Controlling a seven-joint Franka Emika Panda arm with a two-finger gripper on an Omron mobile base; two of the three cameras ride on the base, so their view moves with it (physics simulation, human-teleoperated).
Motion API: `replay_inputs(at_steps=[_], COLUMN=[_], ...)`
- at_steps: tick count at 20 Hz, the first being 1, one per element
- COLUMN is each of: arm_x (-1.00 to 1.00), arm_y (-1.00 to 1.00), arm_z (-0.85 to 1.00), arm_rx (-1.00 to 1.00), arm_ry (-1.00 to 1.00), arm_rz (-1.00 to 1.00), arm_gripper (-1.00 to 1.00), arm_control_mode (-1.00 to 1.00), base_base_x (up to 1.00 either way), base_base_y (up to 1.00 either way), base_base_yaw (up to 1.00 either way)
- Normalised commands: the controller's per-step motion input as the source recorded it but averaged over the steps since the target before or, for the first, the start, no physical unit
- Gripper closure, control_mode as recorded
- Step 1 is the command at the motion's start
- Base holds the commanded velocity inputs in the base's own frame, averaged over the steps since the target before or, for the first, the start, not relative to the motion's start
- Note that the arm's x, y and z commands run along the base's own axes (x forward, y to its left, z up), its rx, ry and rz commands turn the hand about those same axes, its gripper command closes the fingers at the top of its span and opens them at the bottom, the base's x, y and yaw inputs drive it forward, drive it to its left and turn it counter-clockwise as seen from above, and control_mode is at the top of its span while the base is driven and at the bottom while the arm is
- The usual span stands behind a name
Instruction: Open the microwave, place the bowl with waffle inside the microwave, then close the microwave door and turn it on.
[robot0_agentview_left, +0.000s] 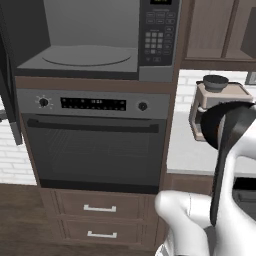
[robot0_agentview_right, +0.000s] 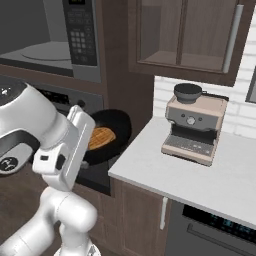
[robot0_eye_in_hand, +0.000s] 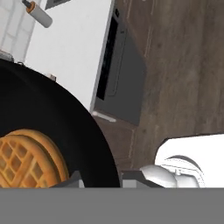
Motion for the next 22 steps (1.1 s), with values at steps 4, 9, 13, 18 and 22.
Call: replay_inputs(at_steps=[4, 9, 13, 18, 22], arm_x=[-0.6, -0.53, -0.39, -0.01, 0.06], arm_y=[0.55, 0.71, 0.66, 0.75, 0.88], arm_z=[0.72, 0.27, 0.0, 0.0, 0.01], arm_rx=[0.03, 0.02, 0.12, 0.14, 0.12], arm_ry=[-0.02, -0.29, -0.43, -0.09, 0.0], arm_rz=[-0.06, 0.0, 0.05, 0.16, 0.15], arm_gripper=[1.0, 1.0, 1.0, 1.0, 1.0], arm_control_mode=[-1.0, -1.0, -1.0, -1.0, -1.0], base_base_x=[0.0, 0.0, 0.0, 0.0, 0.0], base_base_y=[0.0, 0.0, 0.0, 0.0, 0.0], base_base_yaw=[0.0, 0.0, 0.0, 0.0, 0.0])
